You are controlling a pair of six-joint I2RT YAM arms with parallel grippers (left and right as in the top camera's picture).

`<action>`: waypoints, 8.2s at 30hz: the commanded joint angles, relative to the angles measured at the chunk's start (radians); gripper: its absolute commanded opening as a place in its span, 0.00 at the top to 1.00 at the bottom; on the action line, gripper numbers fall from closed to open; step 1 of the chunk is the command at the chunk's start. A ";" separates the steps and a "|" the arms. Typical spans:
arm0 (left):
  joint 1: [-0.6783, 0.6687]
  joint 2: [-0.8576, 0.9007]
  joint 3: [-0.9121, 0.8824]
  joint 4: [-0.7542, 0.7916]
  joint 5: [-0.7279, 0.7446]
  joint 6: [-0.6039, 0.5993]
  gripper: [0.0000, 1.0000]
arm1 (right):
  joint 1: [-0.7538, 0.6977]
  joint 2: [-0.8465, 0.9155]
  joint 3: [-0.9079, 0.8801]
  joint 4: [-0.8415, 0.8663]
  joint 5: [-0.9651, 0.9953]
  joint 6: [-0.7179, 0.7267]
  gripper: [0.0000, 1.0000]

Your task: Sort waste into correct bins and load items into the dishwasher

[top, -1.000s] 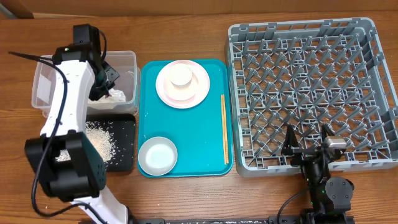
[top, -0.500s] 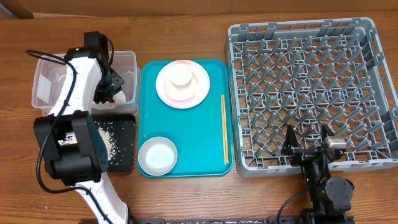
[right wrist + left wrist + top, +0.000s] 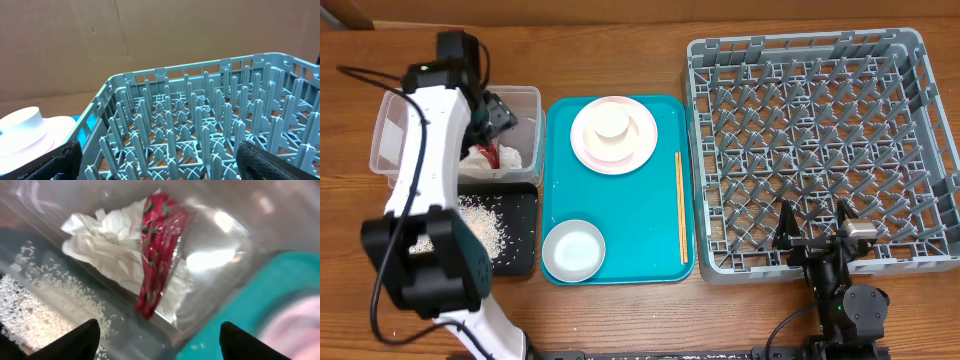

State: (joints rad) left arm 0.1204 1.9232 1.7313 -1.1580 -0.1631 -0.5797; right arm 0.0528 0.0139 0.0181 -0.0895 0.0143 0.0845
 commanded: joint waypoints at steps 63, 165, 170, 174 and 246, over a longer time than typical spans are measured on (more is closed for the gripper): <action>0.175 -0.305 0.206 -0.368 0.444 0.184 0.00 | 0.019 0.486 0.725 -0.255 -0.405 0.130 0.00; 0.186 -0.302 0.206 -0.367 0.444 0.183 0.00 | 0.732 1.991 1.203 -0.536 0.156 0.451 0.44; 0.186 -0.302 0.206 -0.367 0.444 0.183 0.00 | 0.732 1.973 1.245 -0.554 0.024 0.451 0.44; 0.186 -0.302 0.206 -0.367 0.444 0.183 0.00 | 0.731 1.949 1.253 -0.554 0.018 0.451 0.44; 0.187 -0.302 0.206 -0.367 0.444 0.184 0.00 | 0.311 1.848 1.568 -0.951 0.043 0.124 0.95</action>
State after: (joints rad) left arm 0.3031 1.6226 1.9240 -1.5265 0.2741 -0.4145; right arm 0.3645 1.8877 1.6077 -1.0557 0.0559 0.2161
